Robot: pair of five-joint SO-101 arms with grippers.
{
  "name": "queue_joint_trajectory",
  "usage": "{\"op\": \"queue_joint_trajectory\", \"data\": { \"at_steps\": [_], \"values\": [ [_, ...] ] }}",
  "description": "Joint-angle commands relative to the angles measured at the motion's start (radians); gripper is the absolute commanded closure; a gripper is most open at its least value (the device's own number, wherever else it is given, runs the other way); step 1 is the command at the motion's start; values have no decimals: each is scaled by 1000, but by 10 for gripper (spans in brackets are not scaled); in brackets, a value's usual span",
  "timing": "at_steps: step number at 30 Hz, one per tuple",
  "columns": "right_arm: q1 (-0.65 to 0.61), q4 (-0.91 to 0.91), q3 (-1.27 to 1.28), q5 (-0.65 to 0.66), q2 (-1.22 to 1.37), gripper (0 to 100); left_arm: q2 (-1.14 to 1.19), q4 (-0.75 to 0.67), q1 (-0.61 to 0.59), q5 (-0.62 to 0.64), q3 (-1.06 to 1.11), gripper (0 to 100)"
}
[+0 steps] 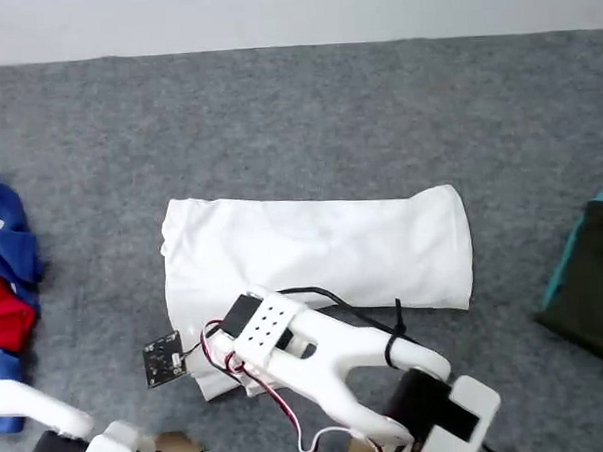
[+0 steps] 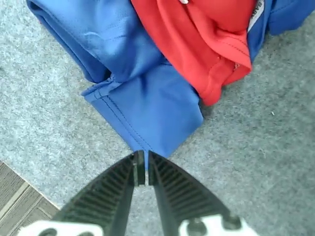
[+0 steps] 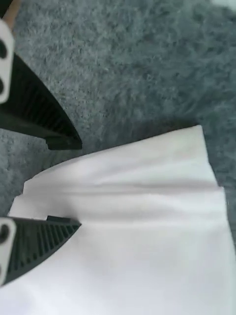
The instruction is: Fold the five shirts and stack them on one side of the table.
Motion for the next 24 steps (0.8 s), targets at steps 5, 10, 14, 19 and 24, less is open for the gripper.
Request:
{"op": "queue_joint_trajectory", "data": {
  "at_steps": [5, 10, 14, 19, 24],
  "values": [
    [-7, -5, -51, 14, 39, 772, -43, -41, -6, -12, 13, 977],
    [-7, -10, -51, 15, 41, 772, -44, -69, -6, -12, 58, 977],
    [-7, -28, -49, 15, 41, 794, -44, -94, -6, -12, 91, 977],
    [-5, -68, -51, 15, 41, 973, -44, -94, -6, -12, 91, 977],
    [-2, -73, -52, 14, 41, 988, -44, -92, -6, -12, 91, 977]
  ]
}}
